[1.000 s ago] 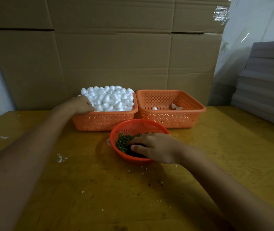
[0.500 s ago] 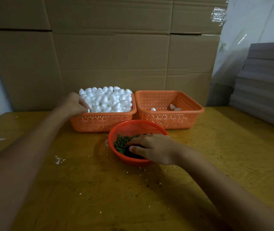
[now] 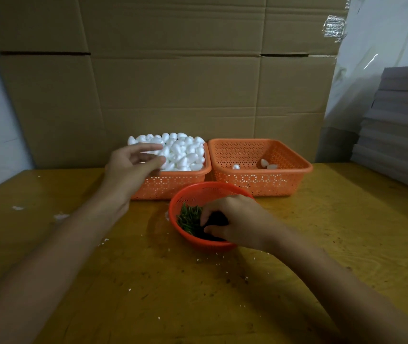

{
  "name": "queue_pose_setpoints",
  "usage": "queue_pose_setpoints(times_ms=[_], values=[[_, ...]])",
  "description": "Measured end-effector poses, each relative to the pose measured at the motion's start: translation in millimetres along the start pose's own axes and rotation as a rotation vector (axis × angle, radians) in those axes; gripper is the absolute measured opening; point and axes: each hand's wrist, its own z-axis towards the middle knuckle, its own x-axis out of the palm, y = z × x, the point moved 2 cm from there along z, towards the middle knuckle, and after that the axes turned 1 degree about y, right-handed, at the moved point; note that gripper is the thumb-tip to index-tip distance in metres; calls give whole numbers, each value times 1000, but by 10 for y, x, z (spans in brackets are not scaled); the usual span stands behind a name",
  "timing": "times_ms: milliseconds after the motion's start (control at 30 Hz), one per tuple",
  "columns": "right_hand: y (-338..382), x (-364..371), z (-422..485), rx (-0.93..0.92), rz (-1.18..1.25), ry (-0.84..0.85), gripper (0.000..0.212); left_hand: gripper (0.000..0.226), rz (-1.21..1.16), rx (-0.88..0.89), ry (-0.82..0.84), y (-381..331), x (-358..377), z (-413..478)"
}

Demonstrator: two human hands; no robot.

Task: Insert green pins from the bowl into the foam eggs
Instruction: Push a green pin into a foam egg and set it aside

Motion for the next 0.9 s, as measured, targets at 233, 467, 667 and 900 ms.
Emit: queue_pose_setpoints(times_ms=[233, 467, 667, 900], values=[[51, -38, -34, -1, -127, -177, 18, 32, -436, -179, 150, 81, 178, -463], [33, -70, -37, 20, 16, -385, 22, 31, -557, -159, 197, 244, 163, -661], [-8, -11, -39, 55, 104, -398, 34, 37, -572, -149, 258, 224, 237, -759], [15, 15, -44, 28, 62, -394, 26, 29, -712, -197, 260, 250, 209, -743]])
